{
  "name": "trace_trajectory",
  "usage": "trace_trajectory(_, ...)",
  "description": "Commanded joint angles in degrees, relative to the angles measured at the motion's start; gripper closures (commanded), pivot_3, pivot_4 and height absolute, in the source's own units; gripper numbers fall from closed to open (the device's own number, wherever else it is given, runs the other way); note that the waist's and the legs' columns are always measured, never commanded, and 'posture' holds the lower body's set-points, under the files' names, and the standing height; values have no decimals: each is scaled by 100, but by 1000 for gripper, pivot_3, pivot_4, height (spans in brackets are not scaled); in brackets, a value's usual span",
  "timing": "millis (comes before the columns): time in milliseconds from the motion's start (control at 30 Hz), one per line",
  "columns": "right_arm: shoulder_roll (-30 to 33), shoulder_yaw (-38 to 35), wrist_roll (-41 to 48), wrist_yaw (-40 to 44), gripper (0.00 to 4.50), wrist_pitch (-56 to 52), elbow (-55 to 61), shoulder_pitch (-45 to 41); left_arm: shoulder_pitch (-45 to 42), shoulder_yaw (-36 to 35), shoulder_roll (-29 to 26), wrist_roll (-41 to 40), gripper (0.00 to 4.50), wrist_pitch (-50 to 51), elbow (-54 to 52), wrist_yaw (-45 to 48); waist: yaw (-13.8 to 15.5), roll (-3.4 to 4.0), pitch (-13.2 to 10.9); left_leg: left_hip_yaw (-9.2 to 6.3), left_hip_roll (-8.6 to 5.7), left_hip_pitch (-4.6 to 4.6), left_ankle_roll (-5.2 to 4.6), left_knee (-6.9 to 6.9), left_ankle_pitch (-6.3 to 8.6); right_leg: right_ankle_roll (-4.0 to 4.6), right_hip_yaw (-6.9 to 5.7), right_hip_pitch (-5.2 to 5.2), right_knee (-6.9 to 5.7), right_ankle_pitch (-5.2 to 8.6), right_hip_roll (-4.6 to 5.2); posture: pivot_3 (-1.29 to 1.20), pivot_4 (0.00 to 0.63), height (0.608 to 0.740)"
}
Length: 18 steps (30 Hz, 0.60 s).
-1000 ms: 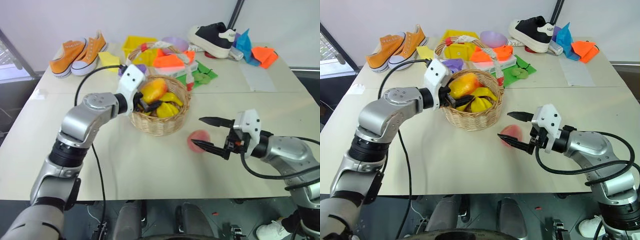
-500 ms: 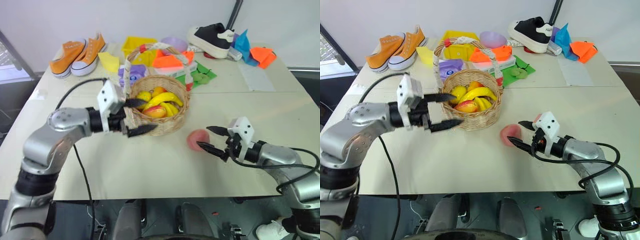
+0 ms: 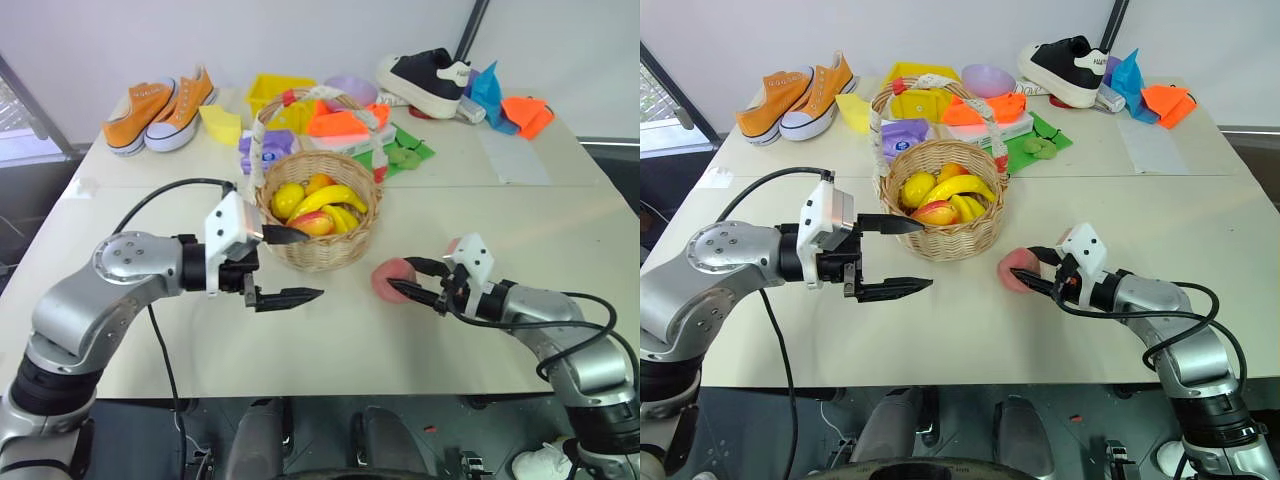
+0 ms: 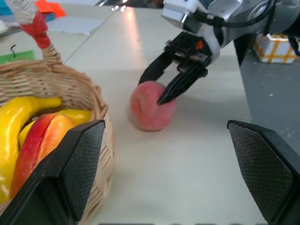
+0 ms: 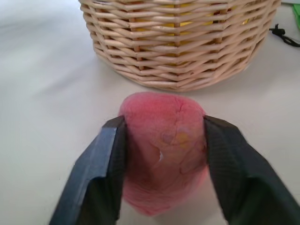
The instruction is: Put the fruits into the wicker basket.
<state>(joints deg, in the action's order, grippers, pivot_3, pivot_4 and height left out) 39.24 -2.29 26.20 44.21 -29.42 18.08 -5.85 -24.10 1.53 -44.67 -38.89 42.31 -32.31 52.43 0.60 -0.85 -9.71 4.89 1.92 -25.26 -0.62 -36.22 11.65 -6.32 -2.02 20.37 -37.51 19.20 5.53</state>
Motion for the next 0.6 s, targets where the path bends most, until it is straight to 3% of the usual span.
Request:
trace_trajectory(33,-16,-197,169,-72,2617,-172,296,-13,73,-45,-117,126,0,-95,8,15,0,0,0,0,0,0,0,0,0,0,0,1,0,0,0,0,150,733)
trace_trajectory(167,148,-605,792,39,2617,-474,971,-244,434,-418,-243,283,0,-271,270,-18,-10,5,-3,0,0,-3,0,3,0,0,1,7,-2,0,3,0,150,733)
trace_trajectory(333,-107,-618,1532,-532,2617,-1111,1453,-1637,946,-1034,-274,437,0,-663,725,-86,-127,8,-6,-1,11,-3,4,6,-1,2,1,14,-7,-1,3,0,150,733)
trace_trajectory(467,-814,155,976,-1384,2617,-1328,1141,-2704,1187,-1281,-196,557,0,-993,930,-135,-146,6,-5,-3,13,-5,8,14,-2,4,0,21,-6,0,6,0,150,733)
trace_trajectory(600,-1450,1106,-39,-1984,2617,-1116,547,-3145,1279,-1450,12,478,0,-1162,909,-294,-125,6,-5,0,10,-16,9,14,-3,5,1,32,-7,0,10,0,150,733)
